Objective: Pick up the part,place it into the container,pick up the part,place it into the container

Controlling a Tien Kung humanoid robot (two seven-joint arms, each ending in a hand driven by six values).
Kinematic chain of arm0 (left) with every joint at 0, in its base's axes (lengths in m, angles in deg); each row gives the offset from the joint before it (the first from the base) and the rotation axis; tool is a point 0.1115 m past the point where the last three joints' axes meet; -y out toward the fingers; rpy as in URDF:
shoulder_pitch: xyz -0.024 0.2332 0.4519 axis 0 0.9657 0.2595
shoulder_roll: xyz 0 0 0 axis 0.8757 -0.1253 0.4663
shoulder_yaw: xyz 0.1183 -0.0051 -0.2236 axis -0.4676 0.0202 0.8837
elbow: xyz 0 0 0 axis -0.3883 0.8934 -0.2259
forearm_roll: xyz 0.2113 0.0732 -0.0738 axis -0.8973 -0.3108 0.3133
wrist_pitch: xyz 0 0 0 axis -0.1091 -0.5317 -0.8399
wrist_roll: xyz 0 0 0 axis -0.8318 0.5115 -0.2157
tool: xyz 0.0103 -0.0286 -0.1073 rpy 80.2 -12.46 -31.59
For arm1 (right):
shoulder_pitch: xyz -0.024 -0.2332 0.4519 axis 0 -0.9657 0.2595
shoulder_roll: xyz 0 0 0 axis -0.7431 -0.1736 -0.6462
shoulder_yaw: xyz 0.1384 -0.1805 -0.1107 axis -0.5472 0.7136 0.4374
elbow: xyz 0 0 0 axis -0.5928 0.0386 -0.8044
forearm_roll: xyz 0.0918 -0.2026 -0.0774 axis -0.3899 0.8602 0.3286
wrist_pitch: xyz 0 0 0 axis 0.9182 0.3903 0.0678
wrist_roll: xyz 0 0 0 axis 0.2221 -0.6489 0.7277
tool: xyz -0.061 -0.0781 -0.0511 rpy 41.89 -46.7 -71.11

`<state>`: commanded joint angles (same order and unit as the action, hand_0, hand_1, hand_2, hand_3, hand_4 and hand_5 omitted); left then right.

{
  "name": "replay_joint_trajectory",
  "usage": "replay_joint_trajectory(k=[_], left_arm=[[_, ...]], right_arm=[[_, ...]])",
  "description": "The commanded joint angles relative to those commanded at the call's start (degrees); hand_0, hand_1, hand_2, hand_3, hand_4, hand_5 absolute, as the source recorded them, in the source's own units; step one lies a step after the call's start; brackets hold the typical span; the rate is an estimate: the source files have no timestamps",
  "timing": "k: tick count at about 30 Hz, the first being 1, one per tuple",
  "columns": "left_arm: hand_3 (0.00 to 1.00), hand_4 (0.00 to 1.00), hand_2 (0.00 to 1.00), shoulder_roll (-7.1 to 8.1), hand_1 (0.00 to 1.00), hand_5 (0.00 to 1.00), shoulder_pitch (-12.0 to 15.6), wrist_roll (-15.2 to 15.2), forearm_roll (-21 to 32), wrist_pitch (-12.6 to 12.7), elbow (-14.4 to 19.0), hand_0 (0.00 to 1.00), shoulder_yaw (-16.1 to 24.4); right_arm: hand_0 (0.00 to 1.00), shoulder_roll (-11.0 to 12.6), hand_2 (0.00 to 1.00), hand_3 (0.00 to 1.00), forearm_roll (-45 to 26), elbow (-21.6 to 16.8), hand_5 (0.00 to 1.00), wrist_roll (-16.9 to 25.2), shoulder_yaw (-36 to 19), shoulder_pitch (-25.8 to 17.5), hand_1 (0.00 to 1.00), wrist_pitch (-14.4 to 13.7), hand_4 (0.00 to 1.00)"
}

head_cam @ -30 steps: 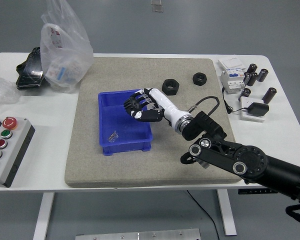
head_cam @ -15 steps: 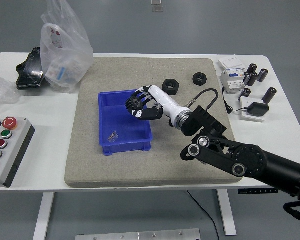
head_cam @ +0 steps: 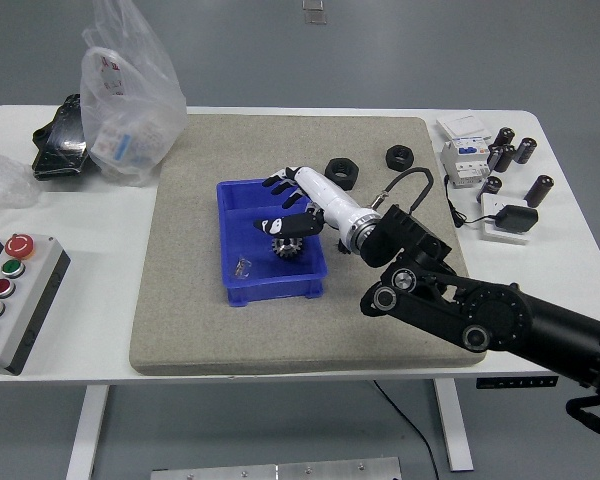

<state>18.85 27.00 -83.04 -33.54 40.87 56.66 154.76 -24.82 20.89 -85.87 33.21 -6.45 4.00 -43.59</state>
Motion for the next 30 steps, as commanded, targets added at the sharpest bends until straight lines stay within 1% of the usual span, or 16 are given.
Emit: replay_joint_trajectory(k=[5, 8, 9, 12, 14, 17, 20, 21, 23, 26, 27, 30], left_arm=[[0.629, 0.577, 0.533, -0.07, 0.55, 0.08, 0.06, 0.01, -0.04, 0.03, 0.0, 0.695, 0.05], [0.629, 0.577, 0.533, -0.13, 0.55, 0.08, 0.09, 0.05, -0.06, 0.05, 0.0, 0.695, 0.07], [0.625, 0.553, 0.531, -0.16, 0.545, 0.059, 0.09, 0.07, -0.08, 0.05, 0.0, 0.694, 0.06], [0.625, 0.553, 0.531, -0.26, 0.545, 0.059, 0.05, 0.15, -0.14, 0.03, 0.0, 0.694, 0.03], [0.625, 0.553, 0.531, -0.33, 0.545, 0.059, 0.03, 0.19, -0.14, 0.03, 0.0, 0.694, 0.02], [0.623, 0.545, 0.531, -0.42, 0.545, 0.066, 0.03, 0.21, -0.11, 0.07, 0.0, 0.694, 0.07], [0.623, 0.545, 0.531, -0.37, 0.545, 0.066, 0.1, 0.16, -0.22, 0.18, 0.0, 0.694, 0.25], [0.622, 0.542, 0.532, -0.35, 0.545, 0.066, 0.12, 0.12, -0.34, 0.21, 0.0, 0.694, 0.36], [0.622, 0.542, 0.532, -0.34, 0.545, 0.066, 0.1, 0.1, -0.43, 0.23, 0.0, 0.694, 0.4], [0.622, 0.542, 0.532, -0.36, 0.545, 0.066, -0.02, 0.2, -0.26, 0.19, 0.0, 0.694, 0.08], [0.622, 0.541, 0.533, -0.35, 0.545, 0.066, -0.07, 0.24, -0.18, 0.18, 0.0, 0.694, -0.05], [0.622, 0.541, 0.533, -0.31, 0.545, 0.066, -0.11, 0.33, -0.06, 0.17, 0.0, 0.694, -0.29]], right_arm=[[0.279, 0.58, 0.752, 0.773, 4.97, -1.94, 0.228, -3.51, -1.97, -0.77, 0.632, -1.63, 0.828], [0.279, 1.44, 0.752, 0.773, 8.29, -3.36, 0.228, -4.98, -4.62, -1.55, 0.632, -3.19, 0.828], [0.272, 1.81, 0.744, 0.766, 9.03, -3.66, 0.25, -5.07, -5.77, -1.94, 0.623, -3.79, 0.842], [0.272, 2.96, 0.744, 0.766, 10.92, -3.53, 0.25, -5.58, -9.25, -3.27, 0.623, -5.46, 0.842], [0.272, 3.75, 0.744, 0.766, 13.35, -2.56, 0.25, -7.44, -11.53, -4.17, 0.623, -5.4, 0.842], [0.269, 5.43, 0.748, 0.778, 18.39, -0.1, 0.255, -11.79, -13.88, -5.43, 0.627, -1.96, 0.845], [0.269, 6.6, 0.748, 0.778, 22.77, 1.7, 0.255, -15.89, -12.56, -5.85, 0.627, 1.74, 0.845], [0.273, 6.62, 0.776, 0.831, 24.26, 2.27, 0.268, -16.41, -11.71, -5.8, 0.633, 3.14, 0.845], [0.273, 6.19, 0.776, 0.831, 26.89, 3.0, 0.268, -16.41, -10.23, -5.6, 0.633, 5.75, 0.845], [0.273, 5.28, 0.776, 0.831, 29.56, 2.81, 0.268, -16.41, -8.18, -5.15, 0.633, 8.97, 0.845], [0.273, 5.08, 0.788, 0.849, 29.74, 2.57, 0.265, -16.41, -7.36, -4.95, 0.634, 9.57, 0.846], [0.273, 4.51, 0.788, 0.849, 29.06, 1.89, 0.265, -16.41, -4.75, -4.21, 0.634, 10.52, 0.846]])
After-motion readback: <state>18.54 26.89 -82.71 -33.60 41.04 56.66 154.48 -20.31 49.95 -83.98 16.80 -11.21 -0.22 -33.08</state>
